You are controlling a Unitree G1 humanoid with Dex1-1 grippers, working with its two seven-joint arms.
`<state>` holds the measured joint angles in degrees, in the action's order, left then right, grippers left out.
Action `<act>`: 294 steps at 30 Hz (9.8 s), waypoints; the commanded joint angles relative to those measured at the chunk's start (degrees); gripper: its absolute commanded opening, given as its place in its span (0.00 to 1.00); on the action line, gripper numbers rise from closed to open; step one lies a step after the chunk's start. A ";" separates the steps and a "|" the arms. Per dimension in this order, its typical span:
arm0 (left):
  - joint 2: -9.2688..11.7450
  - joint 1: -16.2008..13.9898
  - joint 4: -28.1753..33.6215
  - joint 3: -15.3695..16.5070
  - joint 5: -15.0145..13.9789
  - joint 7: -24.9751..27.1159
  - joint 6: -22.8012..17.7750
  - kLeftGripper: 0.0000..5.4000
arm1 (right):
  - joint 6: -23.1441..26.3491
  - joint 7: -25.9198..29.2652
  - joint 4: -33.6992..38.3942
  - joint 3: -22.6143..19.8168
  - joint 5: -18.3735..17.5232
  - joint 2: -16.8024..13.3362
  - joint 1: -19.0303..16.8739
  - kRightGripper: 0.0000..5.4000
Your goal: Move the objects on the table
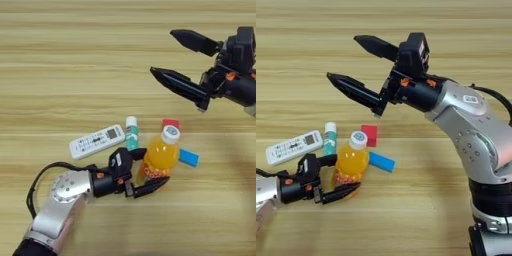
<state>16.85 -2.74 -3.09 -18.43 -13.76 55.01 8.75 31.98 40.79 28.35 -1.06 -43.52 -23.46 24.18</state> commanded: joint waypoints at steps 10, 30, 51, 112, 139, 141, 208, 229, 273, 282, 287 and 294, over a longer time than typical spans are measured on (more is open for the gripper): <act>0.68 0.16 -1.00 -0.70 1.54 -0.53 0.26 0.62 | -18.48 -1.59 -12.56 6.09 27.71 -6.96 -2.84 1.00; 0.98 0.07 -0.59 -0.81 1.25 -0.77 0.20 0.62 | -18.59 3.59 -9.66 4.81 24.96 -8.38 -14.15 1.00; 0.97 0.25 -0.82 -0.67 1.08 -0.83 0.35 0.62 | -17.03 5.53 -5.39 11.36 24.54 -7.34 -16.99 1.00; 1.47 3.77 21.45 18.85 -23.65 -6.88 -9.79 1.00 | -17.29 2.53 -8.66 5.75 23.82 -5.78 -11.96 1.00; -2.35 14.64 2.28 25.39 -1.94 -35.27 -6.72 1.00 | -20.32 3.20 -22.52 7.15 26.97 -2.90 -9.66 1.00; -3.43 15.32 0.04 25.43 0.14 -37.84 -5.24 1.00 | -20.42 3.45 -23.19 7.44 27.15 -2.54 -9.79 1.00; -9.49 19.87 -19.15 28.79 4.19 -45.94 14.69 1.00 | -21.65 4.59 -44.04 11.51 33.86 5.62 -8.35 0.57; -9.81 20.74 -20.91 28.22 5.02 -45.71 15.63 1.00 | -20.45 12.21 -25.63 8.36 28.73 -2.23 -14.39 0.56; -9.75 22.71 -26.29 26.95 6.57 -46.53 19.92 1.00 | -27.10 26.04 -18.06 11.65 23.79 -9.91 -23.21 0.92; -10.06 22.70 -26.38 26.67 7.36 -46.83 20.35 1.00 | -23.87 21.95 -14.35 11.32 21.22 -7.95 -19.83 1.00; -10.14 22.75 -26.56 26.52 7.51 -47.00 20.56 1.00 | -21.18 18.70 -13.51 12.34 21.74 -6.30 -17.85 1.00; -10.27 22.84 -26.84 26.33 7.65 -47.22 20.88 1.00 | -19.76 16.90 -15.02 14.52 23.01 -4.45 -15.18 1.00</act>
<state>6.79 19.15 -29.44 8.16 -6.68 8.02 29.33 11.00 58.05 13.61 12.39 -21.57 -28.44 7.10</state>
